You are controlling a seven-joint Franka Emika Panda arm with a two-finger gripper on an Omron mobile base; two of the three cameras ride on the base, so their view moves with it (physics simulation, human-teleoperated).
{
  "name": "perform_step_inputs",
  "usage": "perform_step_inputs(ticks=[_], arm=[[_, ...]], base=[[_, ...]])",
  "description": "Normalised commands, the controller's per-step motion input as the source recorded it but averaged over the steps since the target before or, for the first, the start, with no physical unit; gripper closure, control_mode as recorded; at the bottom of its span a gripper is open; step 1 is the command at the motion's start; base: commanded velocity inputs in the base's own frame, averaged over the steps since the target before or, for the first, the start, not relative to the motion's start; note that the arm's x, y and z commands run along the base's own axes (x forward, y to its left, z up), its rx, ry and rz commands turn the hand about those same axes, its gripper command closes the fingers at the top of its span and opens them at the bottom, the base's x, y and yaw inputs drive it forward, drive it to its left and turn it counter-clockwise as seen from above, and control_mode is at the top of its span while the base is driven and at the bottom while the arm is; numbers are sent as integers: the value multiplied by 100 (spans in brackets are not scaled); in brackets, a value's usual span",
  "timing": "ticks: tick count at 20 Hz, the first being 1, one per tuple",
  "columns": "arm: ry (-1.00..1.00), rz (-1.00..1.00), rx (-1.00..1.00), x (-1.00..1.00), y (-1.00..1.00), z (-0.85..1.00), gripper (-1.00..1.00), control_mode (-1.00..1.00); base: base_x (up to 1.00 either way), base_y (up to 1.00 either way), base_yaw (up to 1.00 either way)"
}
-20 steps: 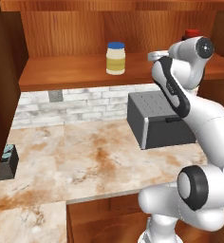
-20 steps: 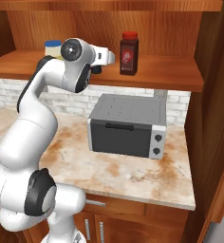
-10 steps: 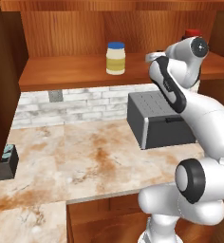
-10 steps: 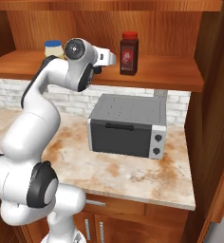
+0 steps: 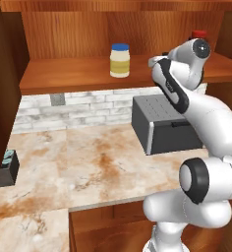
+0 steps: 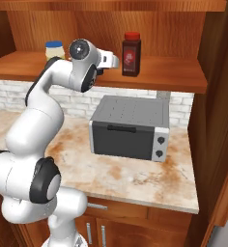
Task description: Collect the paprika, mayonnaise, and shaker from the cabinet and place them next to the stove.
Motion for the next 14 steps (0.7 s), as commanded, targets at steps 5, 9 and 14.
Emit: perform_step_inputs(ticks=[5, 9, 14], arm=[[1, 0, 0, 1, 0, -1, 100, -100], [0, 0, 0, -8, 2, 0, 100, -100], [-4, 0, 0, -56, 4, 0, 100, -100]], base=[[0, 0, 0], [0, 0, 0], [0, 0, 0]])
